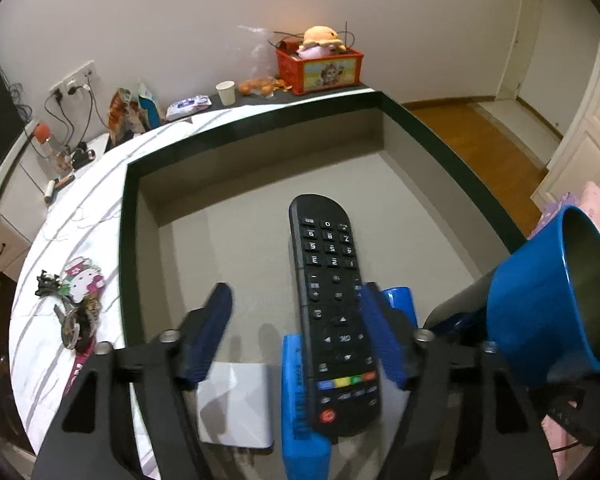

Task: Organize rigid objects
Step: 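Carry the black remote into the tray box and open the left gripper, then withdraw the left gripper from the tray box toward the keys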

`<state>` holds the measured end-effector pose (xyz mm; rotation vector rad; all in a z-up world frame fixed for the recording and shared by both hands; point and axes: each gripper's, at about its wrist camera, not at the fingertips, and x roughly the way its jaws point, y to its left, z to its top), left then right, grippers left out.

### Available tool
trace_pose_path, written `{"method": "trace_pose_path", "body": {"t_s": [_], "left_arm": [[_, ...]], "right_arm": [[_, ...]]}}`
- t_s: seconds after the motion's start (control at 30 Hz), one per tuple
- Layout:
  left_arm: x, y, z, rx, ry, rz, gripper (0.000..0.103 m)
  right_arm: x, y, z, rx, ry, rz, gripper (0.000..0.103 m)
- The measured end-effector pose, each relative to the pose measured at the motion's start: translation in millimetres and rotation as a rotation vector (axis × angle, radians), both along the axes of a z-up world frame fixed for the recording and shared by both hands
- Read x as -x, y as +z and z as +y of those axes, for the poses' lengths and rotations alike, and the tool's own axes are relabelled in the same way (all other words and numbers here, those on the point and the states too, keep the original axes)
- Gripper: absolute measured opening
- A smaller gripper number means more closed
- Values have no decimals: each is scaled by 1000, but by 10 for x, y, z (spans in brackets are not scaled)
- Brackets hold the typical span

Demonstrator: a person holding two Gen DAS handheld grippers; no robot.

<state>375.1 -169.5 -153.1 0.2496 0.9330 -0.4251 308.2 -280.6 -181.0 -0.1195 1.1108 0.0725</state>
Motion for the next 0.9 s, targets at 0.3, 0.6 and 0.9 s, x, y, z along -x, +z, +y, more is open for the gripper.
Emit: {"method": "trace_pose_path", "body": {"t_s": [0.3, 0.6, 0.9], "left_arm": [[161, 43, 205, 0, 12, -16, 77], [490, 170, 565, 90, 7, -42, 79], [939, 506, 1250, 235, 58, -159, 94]], "right_arm": [[0, 11, 39, 6, -9, 2, 25], [-18, 23, 30, 4, -14, 4, 25], [-23, 22, 2, 4, -19, 6, 25]]}}
